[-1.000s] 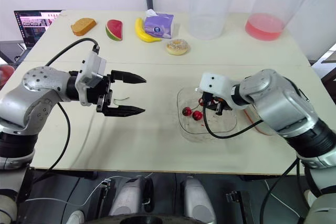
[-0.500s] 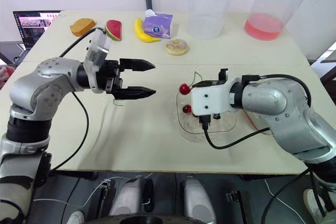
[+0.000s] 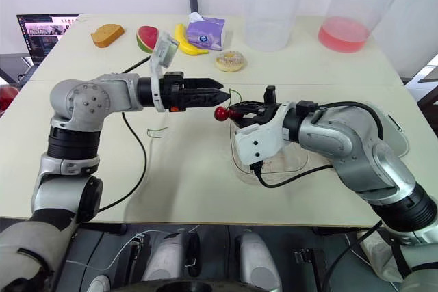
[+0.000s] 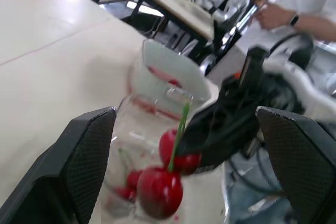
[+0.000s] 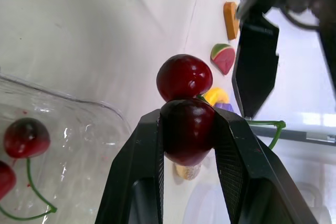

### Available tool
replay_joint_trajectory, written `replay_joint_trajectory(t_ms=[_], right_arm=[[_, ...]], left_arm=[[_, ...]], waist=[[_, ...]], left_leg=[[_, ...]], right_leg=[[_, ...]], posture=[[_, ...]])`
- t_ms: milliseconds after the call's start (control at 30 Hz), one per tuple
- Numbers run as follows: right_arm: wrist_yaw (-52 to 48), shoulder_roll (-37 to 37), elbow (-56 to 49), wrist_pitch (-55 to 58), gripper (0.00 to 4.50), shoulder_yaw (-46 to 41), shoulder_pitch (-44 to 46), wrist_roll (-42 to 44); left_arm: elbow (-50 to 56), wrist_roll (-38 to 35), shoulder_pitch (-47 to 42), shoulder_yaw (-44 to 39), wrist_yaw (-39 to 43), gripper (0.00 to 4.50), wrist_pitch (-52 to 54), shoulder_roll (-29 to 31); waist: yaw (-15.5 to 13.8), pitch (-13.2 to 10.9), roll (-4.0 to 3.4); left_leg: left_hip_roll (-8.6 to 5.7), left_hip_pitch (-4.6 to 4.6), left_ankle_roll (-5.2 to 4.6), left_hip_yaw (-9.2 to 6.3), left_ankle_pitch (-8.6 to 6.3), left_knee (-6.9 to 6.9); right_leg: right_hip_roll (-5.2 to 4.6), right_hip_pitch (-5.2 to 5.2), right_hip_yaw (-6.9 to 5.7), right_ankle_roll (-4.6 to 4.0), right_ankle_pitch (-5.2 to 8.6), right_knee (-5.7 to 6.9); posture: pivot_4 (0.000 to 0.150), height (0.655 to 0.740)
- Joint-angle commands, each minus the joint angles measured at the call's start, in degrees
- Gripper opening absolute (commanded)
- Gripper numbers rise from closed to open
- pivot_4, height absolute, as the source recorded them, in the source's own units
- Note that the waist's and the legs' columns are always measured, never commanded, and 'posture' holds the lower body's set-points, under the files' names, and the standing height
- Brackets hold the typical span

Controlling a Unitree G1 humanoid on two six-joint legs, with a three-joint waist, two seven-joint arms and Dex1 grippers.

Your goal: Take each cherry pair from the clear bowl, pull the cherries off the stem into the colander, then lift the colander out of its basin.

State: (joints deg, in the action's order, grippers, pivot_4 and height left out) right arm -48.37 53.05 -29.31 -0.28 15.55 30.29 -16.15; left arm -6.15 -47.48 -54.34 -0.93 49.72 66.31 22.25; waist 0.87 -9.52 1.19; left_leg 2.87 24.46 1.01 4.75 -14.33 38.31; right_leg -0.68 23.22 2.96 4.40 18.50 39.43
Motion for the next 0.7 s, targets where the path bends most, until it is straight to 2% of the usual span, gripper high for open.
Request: replay_joint_trajectory(t_ms=[33, 433, 533, 700], right_arm=[[-0.8, -0.8, -0.5, -0.8, 0.87, -1.5, 1.2, -0.7], [-2.9, -2.8, -0.6, 0.1, 0.87, -2.3, 1.6, -0.8], [-3.2, -3.0, -0.7, 0.3, 0.87, -2.5, 1.6, -0.8], [-3.4, -3.3, -0.6, 0.8, 0.87, -2.7, 1.8, -0.9]], left_arm=[[0.5, -2.1, -1.4, -2.6, -1.1, 4.50, 1.8, -0.4], [0.7, -3.7, -0.4, -4.2, -3.8, 4.50, 3.7, -3.7], [0.5, -3.9, -0.3, -4.3, -4.1, 3.68, 3.8, -3.9], [0.0, -4.0, -0.4, -4.2, -4.1, 1.16, 3.9, -3.9]], waist=[[0.0, 0.0, 0.00], [-0.1, 0.0, 0.00], [-0.1, 0.0, 0.00], [-0.1, 0.0, 0.00]], left_leg=[[0.00, 0.00, 0.00, 0.00, 0.00, 0.00], [-0.02, -0.01, 0.02, 0.00, 0.01, 0.00], [-0.02, -0.01, 0.03, -0.01, 0.02, 0.00], [-0.01, -0.01, 0.03, -0.01, 0.02, 0.00]], right_leg=[[0.00, 0.00, 0.00, 0.00, 0.00, 0.00], [-0.03, -0.02, 0.00, 0.00, 0.00, 0.01], [-0.03, -0.02, 0.00, 0.00, 0.00, 0.01], [-0.03, -0.02, 0.00, 0.00, 0.00, 0.01]], posture=[[0.150, 0.7400], [0.150, 0.7400], [0.150, 0.7400], [0.150, 0.7400]])
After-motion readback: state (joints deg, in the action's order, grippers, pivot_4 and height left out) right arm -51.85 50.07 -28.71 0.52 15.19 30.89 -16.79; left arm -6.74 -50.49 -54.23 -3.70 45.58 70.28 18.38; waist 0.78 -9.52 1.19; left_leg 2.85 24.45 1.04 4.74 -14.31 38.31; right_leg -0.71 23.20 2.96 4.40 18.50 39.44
